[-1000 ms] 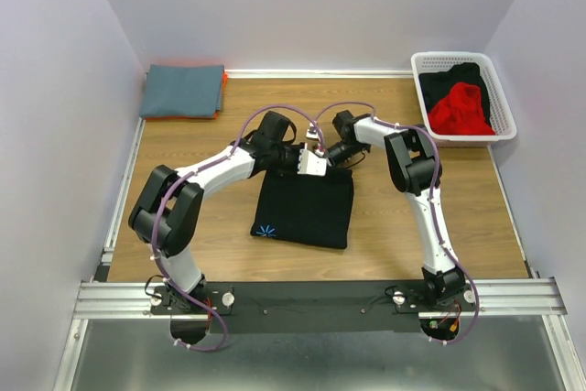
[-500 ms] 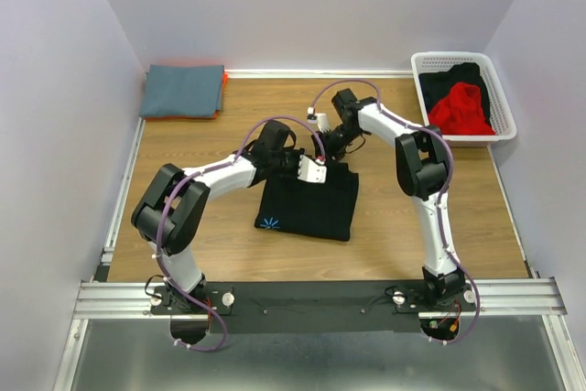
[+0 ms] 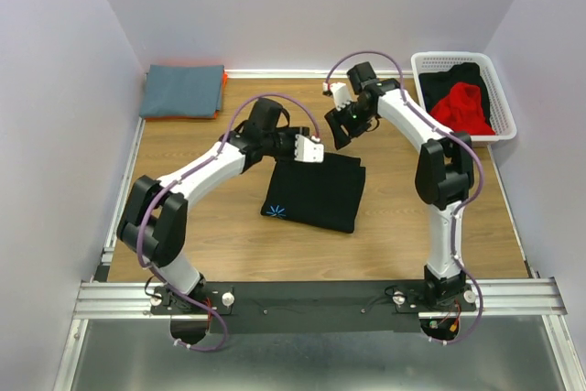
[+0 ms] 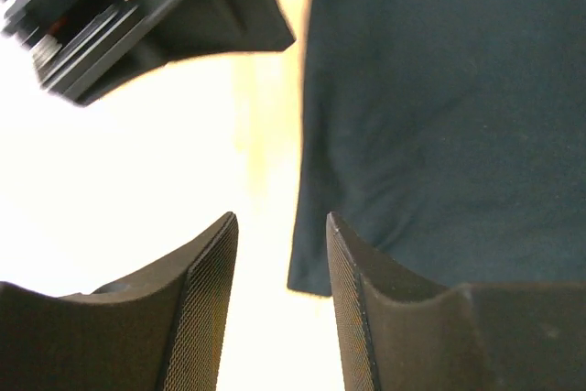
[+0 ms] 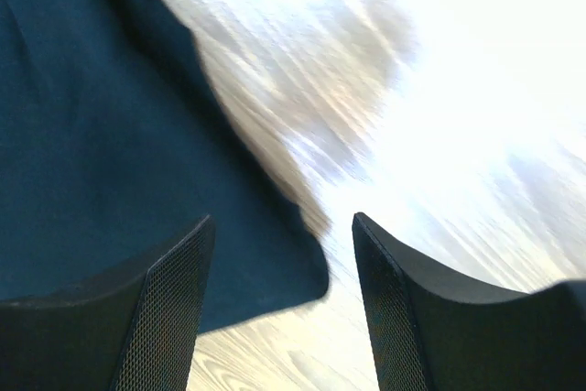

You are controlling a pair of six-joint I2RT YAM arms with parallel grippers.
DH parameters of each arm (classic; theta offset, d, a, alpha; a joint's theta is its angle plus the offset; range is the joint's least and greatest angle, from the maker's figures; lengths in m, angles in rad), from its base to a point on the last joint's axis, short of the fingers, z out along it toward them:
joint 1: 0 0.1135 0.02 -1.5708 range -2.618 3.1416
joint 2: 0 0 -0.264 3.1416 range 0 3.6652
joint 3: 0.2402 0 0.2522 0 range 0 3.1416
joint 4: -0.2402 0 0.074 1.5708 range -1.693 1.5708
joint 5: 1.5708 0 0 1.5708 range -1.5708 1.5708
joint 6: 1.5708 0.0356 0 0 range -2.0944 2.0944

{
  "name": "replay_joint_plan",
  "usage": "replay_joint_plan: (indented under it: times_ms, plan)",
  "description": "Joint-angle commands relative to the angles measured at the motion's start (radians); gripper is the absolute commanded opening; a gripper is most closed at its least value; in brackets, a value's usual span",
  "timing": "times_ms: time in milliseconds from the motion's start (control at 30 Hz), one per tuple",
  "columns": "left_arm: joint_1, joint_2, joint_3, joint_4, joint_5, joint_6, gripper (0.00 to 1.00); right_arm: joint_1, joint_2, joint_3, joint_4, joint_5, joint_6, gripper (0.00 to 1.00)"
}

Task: Fold and stack the t-shirts
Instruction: Fold the tshirt

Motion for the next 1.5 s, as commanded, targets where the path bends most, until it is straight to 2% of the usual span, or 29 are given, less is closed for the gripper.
replay_joint_plan:
  times_ms: [0,100,200,300,400,567,667,833,967,1100,1167,1300,1467]
  plan:
    - [0.039,-0.048,0.035,-0.096,0.094,-0.124,0.54,-0.049,-0.067,0.011,0.002,0.019,-0.008,0.69]
    - [0.100,0.020,0.099,-0.172,0.135,-0.190,0.54,-0.092,-0.088,-0.021,-0.021,-0.073,0.003,0.68]
    - [0.158,0.121,0.195,-0.321,0.260,-0.241,0.56,-0.127,-0.084,-0.064,-0.065,-0.144,-0.013,0.68]
    - [0.175,0.170,0.198,-0.387,0.305,-0.285,0.56,-0.157,-0.076,-0.103,-0.069,-0.182,-0.026,0.66]
    - [0.175,0.169,0.118,-0.350,0.345,-0.377,0.56,-0.181,-0.038,-0.109,-0.070,-0.214,-0.031,0.65]
    - [0.165,0.169,-0.049,-0.213,0.359,-0.616,0.52,-0.187,0.025,-0.094,-0.078,-0.244,-0.045,0.64]
    - [0.145,0.170,-0.105,-0.157,0.377,-0.703,0.46,-0.189,0.038,-0.082,-0.082,-0.248,-0.053,0.64]
    - [0.094,0.157,-0.143,-0.116,0.457,-0.828,0.45,-0.193,0.050,-0.054,-0.104,-0.276,-0.062,0.63]
    - [0.076,0.100,-0.174,-0.050,0.523,-0.870,0.48,-0.193,0.044,-0.062,-0.119,-0.320,-0.077,0.63]
    - [0.095,0.031,-0.162,-0.008,0.465,-0.887,0.50,-0.195,0.050,-0.054,-0.124,-0.363,-0.080,0.60]
    - [0.143,0.002,-0.143,0.024,0.448,-0.931,0.50,-0.193,0.062,-0.037,-0.124,-0.363,-0.077,0.58]
    - [0.160,0.024,-0.125,0.015,0.480,-0.962,0.50,-0.193,0.087,0.000,-0.124,-0.379,-0.073,0.54]
    - [0.164,0.103,-0.148,0.047,0.448,-0.996,0.50,-0.193,0.102,0.015,-0.125,-0.397,-0.060,0.50]
